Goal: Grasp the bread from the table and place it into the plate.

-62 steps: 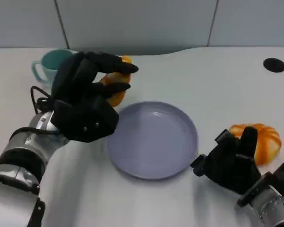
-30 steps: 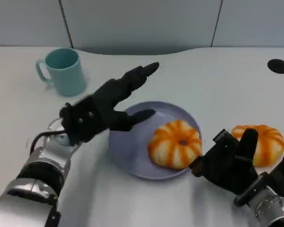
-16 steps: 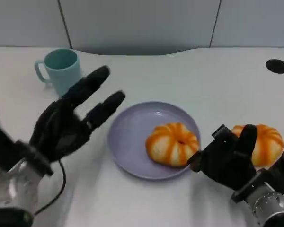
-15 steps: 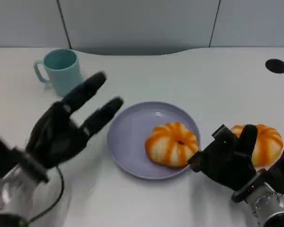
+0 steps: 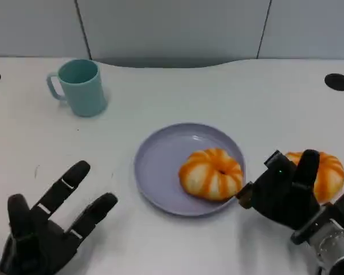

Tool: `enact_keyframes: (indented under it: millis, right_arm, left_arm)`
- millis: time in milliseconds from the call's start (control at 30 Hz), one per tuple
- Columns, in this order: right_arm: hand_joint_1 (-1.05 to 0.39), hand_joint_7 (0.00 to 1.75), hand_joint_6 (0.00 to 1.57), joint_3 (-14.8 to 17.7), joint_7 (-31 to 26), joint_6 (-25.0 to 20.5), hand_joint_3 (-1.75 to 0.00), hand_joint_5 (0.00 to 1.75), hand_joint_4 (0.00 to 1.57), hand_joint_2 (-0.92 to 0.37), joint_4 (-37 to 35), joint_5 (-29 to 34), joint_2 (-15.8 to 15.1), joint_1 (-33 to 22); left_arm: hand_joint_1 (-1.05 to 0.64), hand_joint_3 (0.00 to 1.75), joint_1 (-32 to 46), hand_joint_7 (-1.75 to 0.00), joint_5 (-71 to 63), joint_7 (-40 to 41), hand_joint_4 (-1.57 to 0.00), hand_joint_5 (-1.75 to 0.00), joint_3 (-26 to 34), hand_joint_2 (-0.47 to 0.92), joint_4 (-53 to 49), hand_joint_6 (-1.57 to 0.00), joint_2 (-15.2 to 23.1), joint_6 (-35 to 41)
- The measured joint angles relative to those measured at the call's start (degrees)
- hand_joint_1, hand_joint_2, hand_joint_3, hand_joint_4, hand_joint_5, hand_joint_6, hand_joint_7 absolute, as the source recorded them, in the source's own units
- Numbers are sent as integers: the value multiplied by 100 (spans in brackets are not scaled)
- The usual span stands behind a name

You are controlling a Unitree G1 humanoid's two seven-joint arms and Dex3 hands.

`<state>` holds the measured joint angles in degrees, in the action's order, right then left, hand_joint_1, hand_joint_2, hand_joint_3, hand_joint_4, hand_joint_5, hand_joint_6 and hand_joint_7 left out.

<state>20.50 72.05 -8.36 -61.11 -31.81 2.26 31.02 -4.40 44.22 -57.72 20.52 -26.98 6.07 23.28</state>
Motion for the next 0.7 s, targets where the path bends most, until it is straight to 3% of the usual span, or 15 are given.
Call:
enact_keyframes:
  millis: [200, 433, 600, 700]
  right_arm:
    - [-72, 3, 148, 36, -54, -112, -27, 23, 157, -92, 76, -8, -134, -97]
    - [-74, 2, 150, 12, -391, -291, -27, 30, 157, -92, 566, -14, -130, -385]
    - [-72, 0, 147, -11, -409, -486, -22, 24, 157, -92, 544, -37, -128, -406]
    - [-72, 0, 145, -5, -302, -515, -22, 19, 157, -92, 489, -45, -144, -396]
  left_arm:
    - [-99, 53, 14, -80, -22, -267, -33, -142, 1, 92, -352, -48, -106, -246]
    - [-99, 50, -73, -73, -43, -665, -43, -131, -68, 92, -856, -56, -170, -320]
    - [-98, 49, -137, -97, -42, -658, -24, -158, -61, 92, -857, -43, -149, -297]
    - [-97, 52, -131, -106, -108, -503, -22, -161, -65, 92, -776, -37, -148, -281]
